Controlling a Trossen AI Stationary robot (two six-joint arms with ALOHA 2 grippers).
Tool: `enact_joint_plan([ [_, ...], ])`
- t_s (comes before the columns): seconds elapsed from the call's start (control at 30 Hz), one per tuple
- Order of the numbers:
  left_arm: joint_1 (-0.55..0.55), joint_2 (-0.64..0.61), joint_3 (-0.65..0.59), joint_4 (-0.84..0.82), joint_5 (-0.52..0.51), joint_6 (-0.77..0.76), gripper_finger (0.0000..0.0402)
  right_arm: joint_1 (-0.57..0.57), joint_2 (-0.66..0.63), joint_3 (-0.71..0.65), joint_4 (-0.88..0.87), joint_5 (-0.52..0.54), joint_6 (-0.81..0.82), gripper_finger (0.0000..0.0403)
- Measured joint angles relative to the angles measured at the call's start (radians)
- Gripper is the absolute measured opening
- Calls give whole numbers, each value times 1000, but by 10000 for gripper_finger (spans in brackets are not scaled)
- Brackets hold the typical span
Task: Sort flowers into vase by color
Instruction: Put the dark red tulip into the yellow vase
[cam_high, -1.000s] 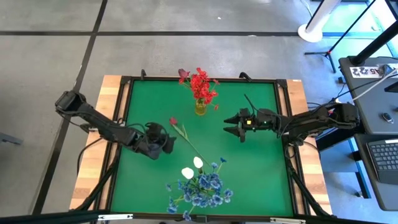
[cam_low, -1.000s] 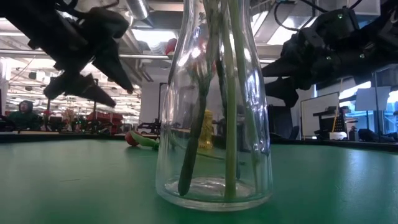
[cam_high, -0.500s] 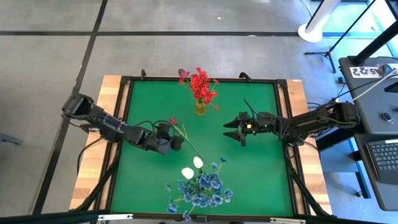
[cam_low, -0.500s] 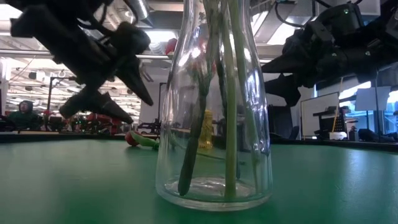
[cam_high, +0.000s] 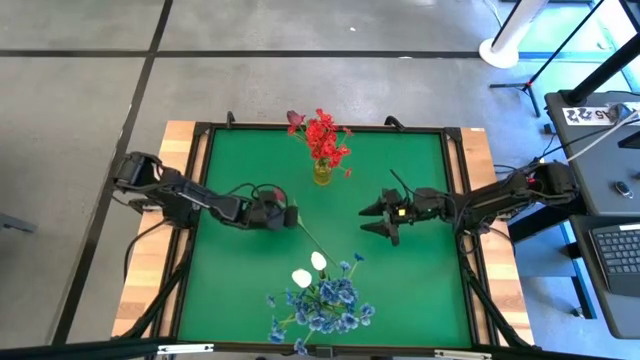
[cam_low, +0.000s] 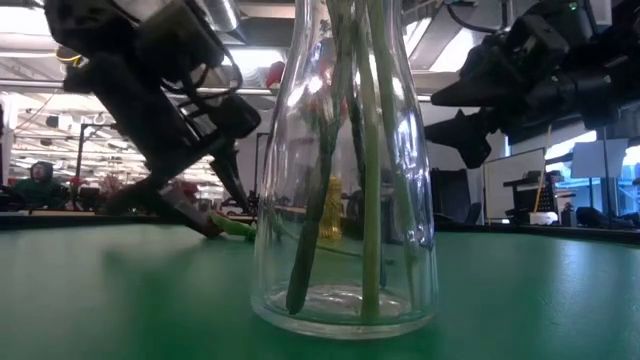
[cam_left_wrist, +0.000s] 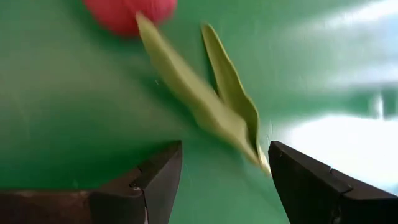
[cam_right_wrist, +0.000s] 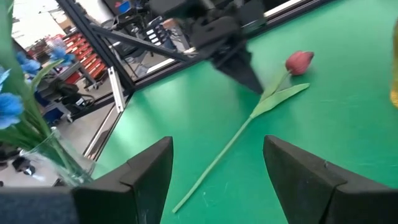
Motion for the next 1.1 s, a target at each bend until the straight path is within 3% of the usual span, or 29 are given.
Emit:
enact_joint_plan([
  [0.43,159,21,1,15,41,122,221,23,0,0,13,32,-26,248],
  [0.63,164,69,4,44,19,134,158,23,0,0,11,32,-28,248],
  [0.9,145,82,1,62,-24,155,22,22,0,0,8,47,-28,248],
  [1.1,145,67,0,107,-16,255,5,22,0,0,8,49,-25,248],
])
